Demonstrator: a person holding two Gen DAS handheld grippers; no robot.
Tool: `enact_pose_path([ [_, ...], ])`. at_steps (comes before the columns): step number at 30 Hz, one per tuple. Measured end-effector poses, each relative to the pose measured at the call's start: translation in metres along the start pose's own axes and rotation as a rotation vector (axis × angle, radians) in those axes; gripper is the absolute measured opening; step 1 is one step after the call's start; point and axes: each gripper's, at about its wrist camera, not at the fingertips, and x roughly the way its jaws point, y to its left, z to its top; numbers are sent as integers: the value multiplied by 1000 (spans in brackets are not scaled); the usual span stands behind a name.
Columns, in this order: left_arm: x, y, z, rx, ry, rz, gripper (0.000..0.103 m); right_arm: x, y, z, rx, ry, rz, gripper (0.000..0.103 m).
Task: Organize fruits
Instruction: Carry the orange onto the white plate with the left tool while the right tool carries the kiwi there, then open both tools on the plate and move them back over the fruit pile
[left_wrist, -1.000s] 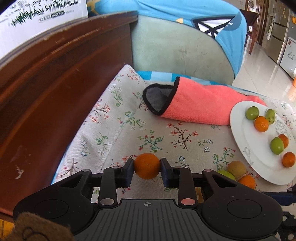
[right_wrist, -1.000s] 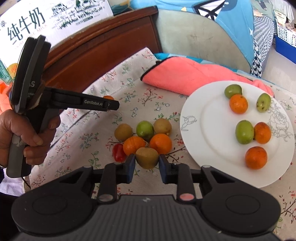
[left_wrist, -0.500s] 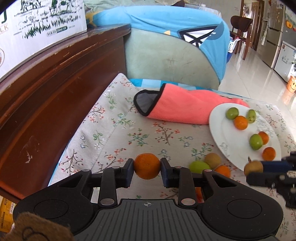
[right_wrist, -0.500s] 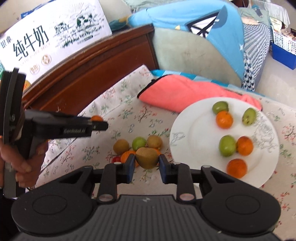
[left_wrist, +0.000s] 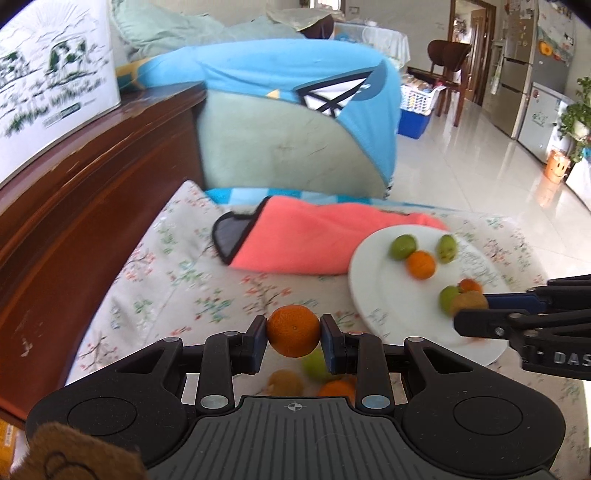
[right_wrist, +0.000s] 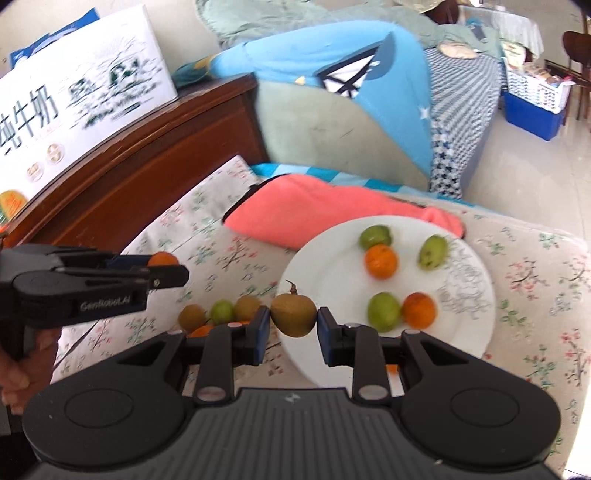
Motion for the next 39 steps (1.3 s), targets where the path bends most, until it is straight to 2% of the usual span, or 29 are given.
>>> enact_pose_path([
  [13,13,-39,12,12,-7,-52,28,-4,-27,6,20,-9,-149,28],
  [21,24,-57,14,17,6,-73,28,-3,-43,6,38,-3,-197,28],
  [30,36,-69,15,12,26,-87,28,-1,-75,12,158,-19,-146,28],
  [39,50,-80,14,6,61,-100,28,11,-88,11,208,-2,-99,28],
])
